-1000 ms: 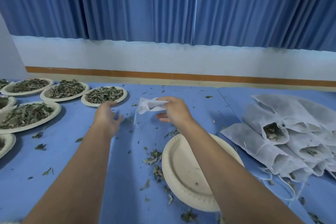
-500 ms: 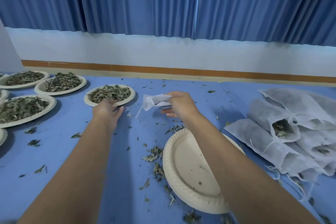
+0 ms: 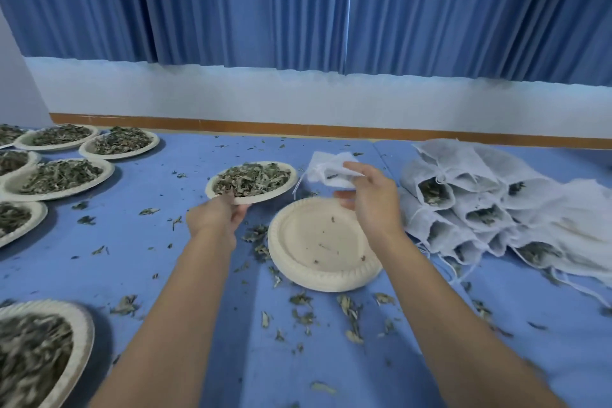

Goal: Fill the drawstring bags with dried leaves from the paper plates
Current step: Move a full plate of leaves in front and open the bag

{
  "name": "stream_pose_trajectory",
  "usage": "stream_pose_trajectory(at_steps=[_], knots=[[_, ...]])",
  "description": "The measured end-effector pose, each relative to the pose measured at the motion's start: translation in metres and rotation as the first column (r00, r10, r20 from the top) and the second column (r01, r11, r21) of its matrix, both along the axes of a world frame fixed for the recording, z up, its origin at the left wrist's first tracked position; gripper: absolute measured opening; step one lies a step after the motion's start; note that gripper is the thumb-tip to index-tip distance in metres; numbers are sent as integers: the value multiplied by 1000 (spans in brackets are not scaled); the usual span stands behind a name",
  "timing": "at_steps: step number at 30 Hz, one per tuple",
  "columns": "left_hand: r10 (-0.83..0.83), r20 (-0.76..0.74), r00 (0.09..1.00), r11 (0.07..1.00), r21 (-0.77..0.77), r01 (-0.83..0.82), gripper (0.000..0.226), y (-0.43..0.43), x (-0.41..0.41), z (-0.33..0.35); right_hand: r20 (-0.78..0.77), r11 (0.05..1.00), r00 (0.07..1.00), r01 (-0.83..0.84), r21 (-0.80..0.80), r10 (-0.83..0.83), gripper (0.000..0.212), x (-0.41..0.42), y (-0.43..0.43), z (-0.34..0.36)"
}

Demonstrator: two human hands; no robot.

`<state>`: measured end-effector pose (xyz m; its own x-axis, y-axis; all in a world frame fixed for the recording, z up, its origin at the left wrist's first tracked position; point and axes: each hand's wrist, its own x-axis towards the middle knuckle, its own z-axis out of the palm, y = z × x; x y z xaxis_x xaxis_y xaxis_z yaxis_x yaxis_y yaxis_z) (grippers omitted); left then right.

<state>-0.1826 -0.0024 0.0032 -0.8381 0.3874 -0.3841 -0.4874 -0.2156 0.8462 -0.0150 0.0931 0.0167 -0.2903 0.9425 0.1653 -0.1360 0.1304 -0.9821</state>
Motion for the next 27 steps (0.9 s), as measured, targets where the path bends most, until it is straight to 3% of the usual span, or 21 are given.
stream_pose_trajectory(at_steps=[3,6,10,13,15,17,19,22,24,27], knots=[[-129,-76,989,992,-8,128,5,-10,26,4,-93,995,992,85,61,-79,28,23,-6,0],[-266,-129,955,964,-55,261,11,-17,44,6,-87,980,989,130,153,-118,33,38,-14,5],[-395,-248,885,902,-288,322,17,-22,55,10,-52,975,992,124,183,-116,36,45,-19,7],[-476,-442,760,846,-467,258,8,-24,64,7,-78,984,991,118,133,-108,37,45,-23,2],[-524,-554,647,810,-559,178,25,-27,68,5,-89,987,988,134,92,-125,39,43,-25,0],[-565,-630,532,777,-623,88,13,-29,71,1,-80,986,988,140,88,-133,38,42,-28,-1],[-610,-654,447,715,-698,-46,25,-29,72,-3,-58,981,988,151,118,-145,36,41,-29,-3],[-645,-633,428,667,-740,-89,10,-31,71,-7,2,974,989,143,173,-146,36,42,-30,-7],[-600,-642,477,695,-714,-87,32,-32,69,-5,39,980,993,107,169,-115,35,41,-30,-8],[-341,-816,466,904,-421,-77,39,-31,68,3,115,980,992,26,196,-50,36,37,-30,-7]])
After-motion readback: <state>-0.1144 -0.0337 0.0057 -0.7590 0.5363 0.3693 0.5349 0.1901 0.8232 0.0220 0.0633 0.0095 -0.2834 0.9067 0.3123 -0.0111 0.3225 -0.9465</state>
